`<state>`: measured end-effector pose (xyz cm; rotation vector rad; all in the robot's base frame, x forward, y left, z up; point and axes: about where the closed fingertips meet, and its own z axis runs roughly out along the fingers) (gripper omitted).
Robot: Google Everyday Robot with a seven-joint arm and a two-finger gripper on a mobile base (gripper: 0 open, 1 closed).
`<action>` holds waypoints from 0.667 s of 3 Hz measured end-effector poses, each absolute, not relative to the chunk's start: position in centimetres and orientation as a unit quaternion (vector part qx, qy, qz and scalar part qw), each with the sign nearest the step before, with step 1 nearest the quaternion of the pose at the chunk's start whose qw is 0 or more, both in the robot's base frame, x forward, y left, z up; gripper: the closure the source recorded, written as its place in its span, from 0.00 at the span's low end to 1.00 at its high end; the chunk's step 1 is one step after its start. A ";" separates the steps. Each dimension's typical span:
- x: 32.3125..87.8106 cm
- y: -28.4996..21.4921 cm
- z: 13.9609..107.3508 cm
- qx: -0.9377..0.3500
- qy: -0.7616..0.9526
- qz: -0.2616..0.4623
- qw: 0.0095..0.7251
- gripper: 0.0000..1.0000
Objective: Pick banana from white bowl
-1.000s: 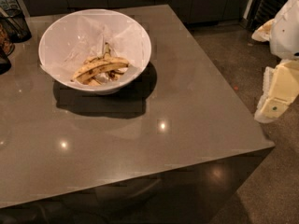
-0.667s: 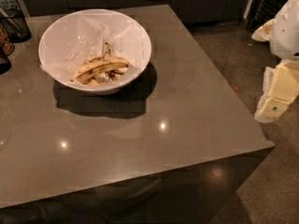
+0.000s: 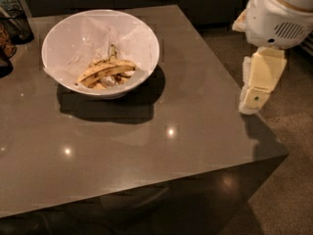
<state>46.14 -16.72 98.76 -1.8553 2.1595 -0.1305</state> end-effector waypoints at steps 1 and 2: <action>47.0 -15.8 99.5 -0.649 0.742 -0.046 0.164 0.00; 48.8 -12.8 101.8 -0.676 0.711 -0.054 0.188 0.00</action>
Offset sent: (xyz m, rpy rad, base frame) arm 0.0483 0.0791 0.0606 0.0373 -0.1338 0.2057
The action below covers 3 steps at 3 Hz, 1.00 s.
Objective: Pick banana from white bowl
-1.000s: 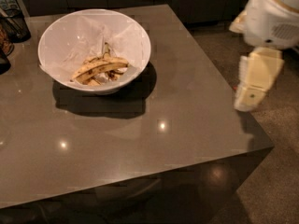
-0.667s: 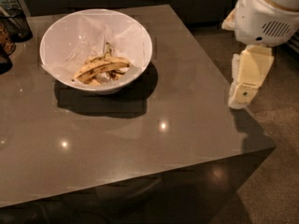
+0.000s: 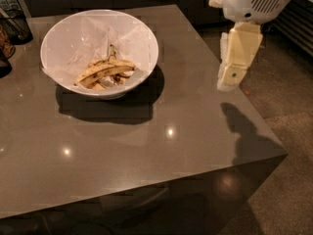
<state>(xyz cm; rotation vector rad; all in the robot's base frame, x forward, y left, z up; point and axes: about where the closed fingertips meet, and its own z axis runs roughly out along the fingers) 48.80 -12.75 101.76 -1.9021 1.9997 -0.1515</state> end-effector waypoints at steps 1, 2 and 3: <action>50.9 -9.2 103.2 -0.712 0.675 -0.062 0.185 0.00; 52.8 -4.9 103.6 -0.753 0.631 -0.074 0.173 0.00; 53.2 -4.0 104.0 -0.754 0.625 -0.077 0.188 0.00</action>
Offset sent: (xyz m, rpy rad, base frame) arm 0.0552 0.1244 0.0109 -0.1870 0.0298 0.3519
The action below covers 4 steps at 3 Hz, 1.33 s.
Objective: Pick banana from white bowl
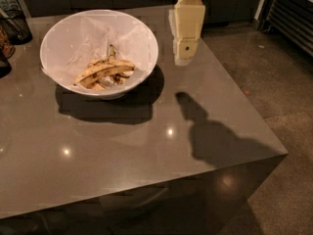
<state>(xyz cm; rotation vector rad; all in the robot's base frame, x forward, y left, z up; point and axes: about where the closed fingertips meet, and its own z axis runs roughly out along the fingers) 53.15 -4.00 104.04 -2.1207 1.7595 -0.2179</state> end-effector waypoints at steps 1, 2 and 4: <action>55.1 -2.4 104.1 -0.757 0.616 -0.062 0.208 0.00; 60.4 1.1 102.8 -0.773 0.601 -0.044 0.199 0.00; 62.5 3.6 101.8 -0.769 0.601 -0.048 0.213 0.00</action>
Offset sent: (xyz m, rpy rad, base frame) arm 0.0719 0.0494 -0.0110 0.0575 0.0927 0.1002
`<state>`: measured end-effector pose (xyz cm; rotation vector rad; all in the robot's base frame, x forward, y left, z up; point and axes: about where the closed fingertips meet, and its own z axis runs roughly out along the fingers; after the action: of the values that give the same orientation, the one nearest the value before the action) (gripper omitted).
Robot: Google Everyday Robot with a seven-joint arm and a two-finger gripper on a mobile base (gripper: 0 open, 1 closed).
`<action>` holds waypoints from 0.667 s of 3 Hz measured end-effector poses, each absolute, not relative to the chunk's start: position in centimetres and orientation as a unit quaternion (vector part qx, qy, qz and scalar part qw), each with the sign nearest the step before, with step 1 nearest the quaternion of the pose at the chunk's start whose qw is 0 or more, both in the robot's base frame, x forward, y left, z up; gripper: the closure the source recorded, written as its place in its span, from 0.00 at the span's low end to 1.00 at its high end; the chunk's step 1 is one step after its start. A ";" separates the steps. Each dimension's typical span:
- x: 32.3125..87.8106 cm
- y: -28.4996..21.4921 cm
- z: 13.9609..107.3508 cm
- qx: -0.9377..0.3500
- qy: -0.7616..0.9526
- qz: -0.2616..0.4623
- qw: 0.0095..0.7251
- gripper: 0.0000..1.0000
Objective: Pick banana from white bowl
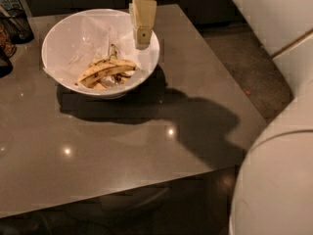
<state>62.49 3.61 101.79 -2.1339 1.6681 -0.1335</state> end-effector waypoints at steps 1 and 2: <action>63.7 5.1 100.3 -0.767 0.605 -0.034 0.210 0.00; 64.6 5.9 99.1 -0.765 0.610 -0.018 0.205 0.00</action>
Offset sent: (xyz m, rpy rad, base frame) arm 0.0241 0.0236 -0.0392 0.0159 0.1262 -0.0111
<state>64.61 5.92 99.11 -2.1337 1.6993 -0.0505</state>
